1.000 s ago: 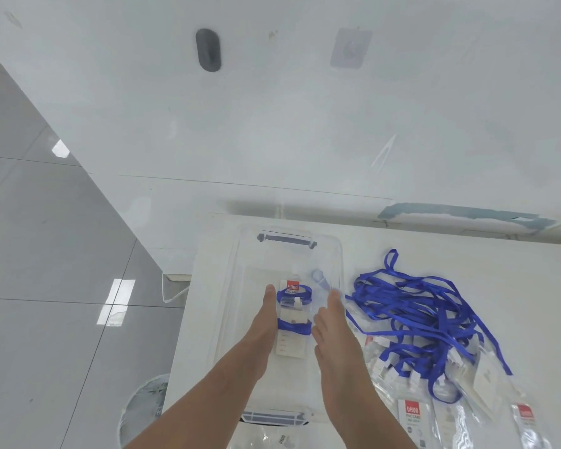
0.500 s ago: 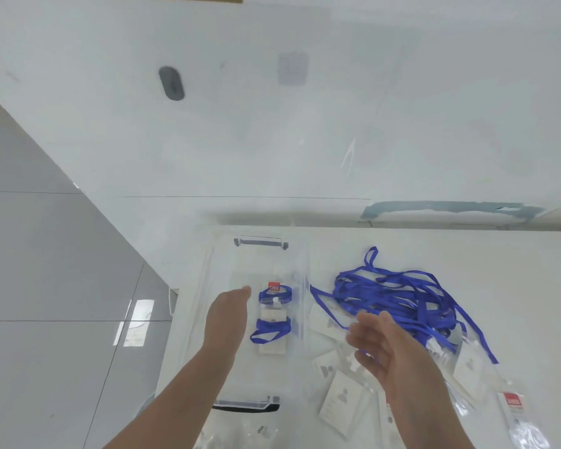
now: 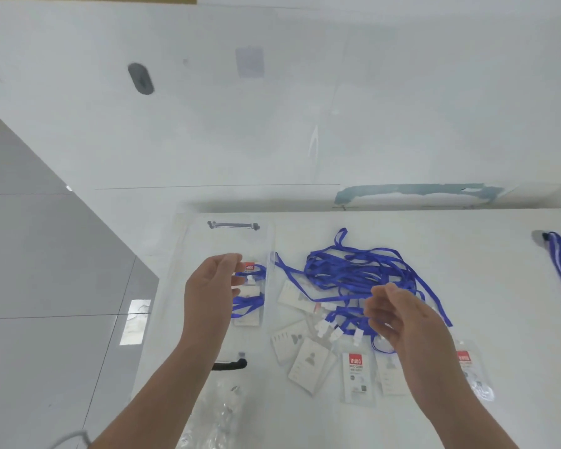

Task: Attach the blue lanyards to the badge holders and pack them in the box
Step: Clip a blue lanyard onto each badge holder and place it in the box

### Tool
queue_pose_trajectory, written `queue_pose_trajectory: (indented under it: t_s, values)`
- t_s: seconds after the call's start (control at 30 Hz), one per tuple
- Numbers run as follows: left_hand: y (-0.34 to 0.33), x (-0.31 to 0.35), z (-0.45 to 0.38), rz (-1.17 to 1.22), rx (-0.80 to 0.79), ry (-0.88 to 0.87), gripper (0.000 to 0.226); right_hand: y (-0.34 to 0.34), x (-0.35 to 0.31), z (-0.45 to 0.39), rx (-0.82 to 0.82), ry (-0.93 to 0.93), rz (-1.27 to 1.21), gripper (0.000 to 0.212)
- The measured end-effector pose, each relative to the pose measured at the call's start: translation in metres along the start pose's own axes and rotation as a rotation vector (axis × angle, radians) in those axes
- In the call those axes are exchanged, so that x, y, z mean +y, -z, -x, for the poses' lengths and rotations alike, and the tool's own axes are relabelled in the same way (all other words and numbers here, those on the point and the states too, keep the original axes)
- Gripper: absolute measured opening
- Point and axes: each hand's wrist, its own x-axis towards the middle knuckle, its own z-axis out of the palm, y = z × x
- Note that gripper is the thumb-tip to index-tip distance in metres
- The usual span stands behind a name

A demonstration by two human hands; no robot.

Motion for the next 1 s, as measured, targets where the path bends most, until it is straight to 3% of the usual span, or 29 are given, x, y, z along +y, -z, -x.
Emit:
queue_pose_trajectory:
  t_s: [0.2,0.5,0.77,1.0]
  values:
    - [-0.008,-0.003,0.008,0.019,-0.108,0.012,0.019,0.009,-0.005,0.011,0.072,0.069,0.022,0.024]
    - [-0.046,-0.013,0.034,0.017,-0.125,-0.009,0.018,0.053,-0.003,-0.01,0.052,0.099,0.09,0.023]
    - [-0.121,-0.078,0.074,-0.16,-0.164,0.091,0.014,0.101,0.055,-0.06,-0.181,-0.051,0.451,0.014]
    - [-0.158,-0.147,0.073,-0.416,-0.186,0.274,0.013,0.095,0.111,-0.096,-0.315,-0.213,0.565,0.017]
